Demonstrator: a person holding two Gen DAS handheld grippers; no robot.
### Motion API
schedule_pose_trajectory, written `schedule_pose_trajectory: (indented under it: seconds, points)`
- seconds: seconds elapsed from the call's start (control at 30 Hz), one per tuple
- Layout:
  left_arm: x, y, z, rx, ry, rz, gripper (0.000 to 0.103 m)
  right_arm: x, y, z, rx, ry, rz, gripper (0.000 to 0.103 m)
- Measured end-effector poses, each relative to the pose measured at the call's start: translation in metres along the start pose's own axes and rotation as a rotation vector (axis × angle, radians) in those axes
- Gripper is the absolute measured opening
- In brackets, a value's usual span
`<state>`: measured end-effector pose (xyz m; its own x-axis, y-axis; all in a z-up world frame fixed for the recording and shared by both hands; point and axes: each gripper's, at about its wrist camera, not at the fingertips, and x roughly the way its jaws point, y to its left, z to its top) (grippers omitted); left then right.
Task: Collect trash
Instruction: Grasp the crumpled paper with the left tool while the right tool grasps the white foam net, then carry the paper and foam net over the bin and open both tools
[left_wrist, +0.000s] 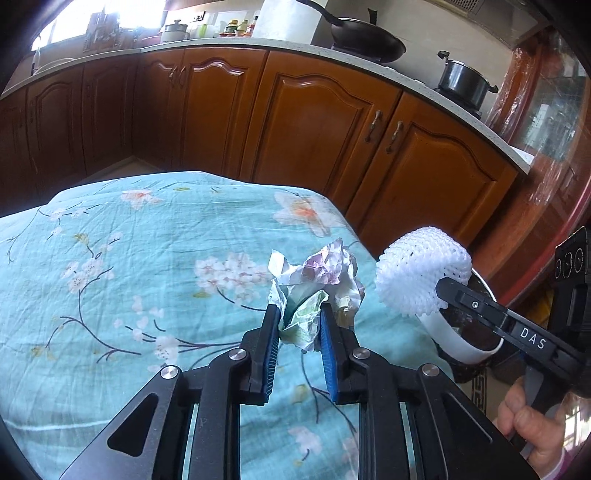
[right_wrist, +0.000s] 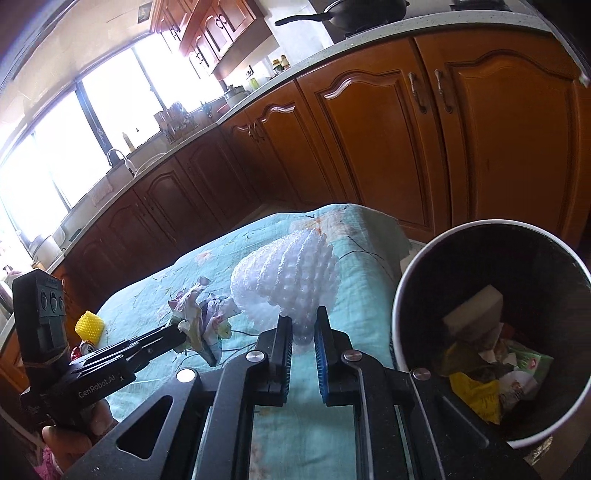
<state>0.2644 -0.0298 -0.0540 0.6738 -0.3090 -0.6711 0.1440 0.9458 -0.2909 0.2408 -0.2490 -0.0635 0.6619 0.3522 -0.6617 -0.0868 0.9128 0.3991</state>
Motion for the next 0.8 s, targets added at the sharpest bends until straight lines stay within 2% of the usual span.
schedule_pose_trajectory:
  seconds: [0.4,0.53,0.57,0.8]
  points:
    - [-0.012,-0.051,-0.008,0.087,0.016,-0.063,0.020,-0.052,-0.029,-0.013,0.037,-0.050,-0.058,0.011]
    - [-0.012,-0.067,-0.008,0.111,0.019,-0.078,0.020,-0.068,-0.041,-0.017,0.052,-0.068,-0.078,0.011]
    - [-0.012,-0.071,-0.008,0.144,0.027,-0.109,0.020,-0.072,-0.046,-0.018,0.056,-0.072,-0.082,0.011]
    - [-0.005,-0.096,-0.007,0.186,0.032,-0.129,0.020,-0.092,-0.068,-0.020,0.089,-0.099,-0.118,0.011]
